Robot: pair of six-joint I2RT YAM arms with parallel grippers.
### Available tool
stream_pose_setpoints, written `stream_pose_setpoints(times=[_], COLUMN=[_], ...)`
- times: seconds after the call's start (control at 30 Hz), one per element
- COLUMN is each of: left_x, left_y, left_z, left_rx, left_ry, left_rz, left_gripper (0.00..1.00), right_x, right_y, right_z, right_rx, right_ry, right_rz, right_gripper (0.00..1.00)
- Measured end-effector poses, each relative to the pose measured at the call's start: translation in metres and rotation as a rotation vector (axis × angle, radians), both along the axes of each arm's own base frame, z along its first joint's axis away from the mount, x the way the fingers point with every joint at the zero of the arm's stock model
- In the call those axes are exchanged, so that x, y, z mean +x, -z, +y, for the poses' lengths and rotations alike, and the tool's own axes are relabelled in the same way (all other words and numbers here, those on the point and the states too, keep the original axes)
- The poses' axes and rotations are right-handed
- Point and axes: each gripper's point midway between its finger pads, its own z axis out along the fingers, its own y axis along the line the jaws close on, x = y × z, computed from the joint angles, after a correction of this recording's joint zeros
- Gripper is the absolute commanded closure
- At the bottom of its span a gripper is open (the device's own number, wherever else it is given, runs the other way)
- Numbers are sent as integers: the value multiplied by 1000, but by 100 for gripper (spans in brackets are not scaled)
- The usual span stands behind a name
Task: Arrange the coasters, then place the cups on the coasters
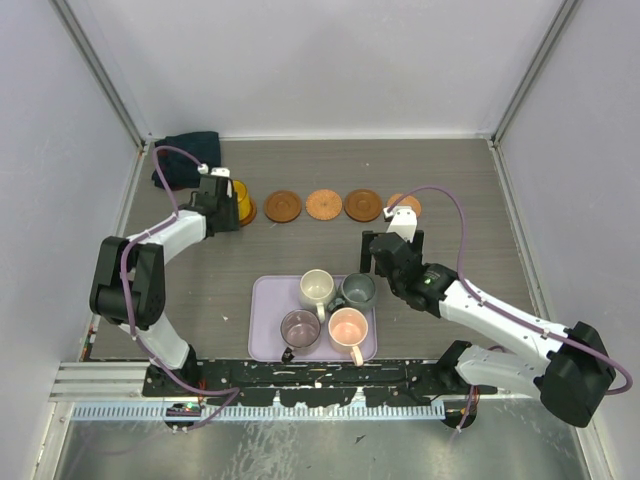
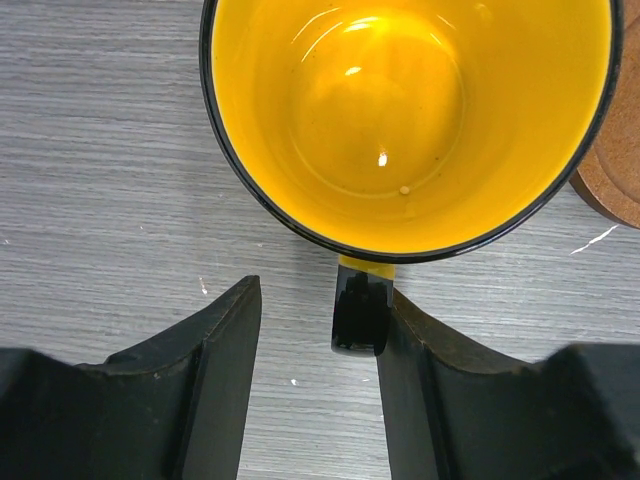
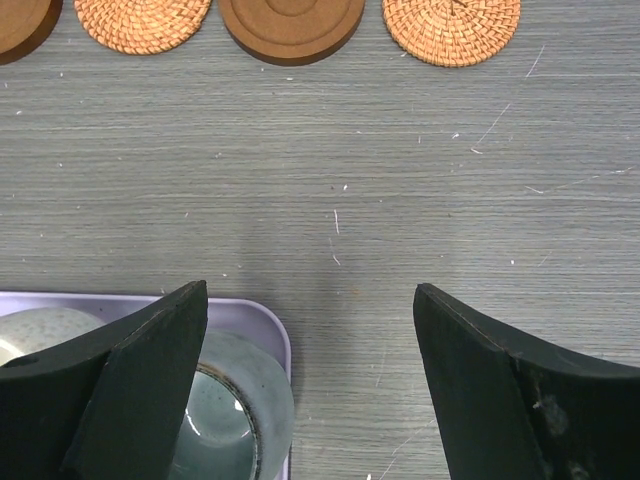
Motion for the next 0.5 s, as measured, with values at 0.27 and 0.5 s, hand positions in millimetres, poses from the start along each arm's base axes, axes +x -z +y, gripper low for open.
stream_pose_setpoints(times=[0.27, 0.5], left_x=[-3, -13], left_y=[-2, -32], left_z=[-1, -10], left_rx=[-7, -77], left_ry=[6, 36], left_rz=[-3, -65], left_gripper=[36, 25], right_x=[-1, -10], right_y=[-1, 5], right_z=[0, -3], right_rx=[-5, -35], right_ry=[-3, -30], right_rz=[8, 59], right_gripper=[12, 4])
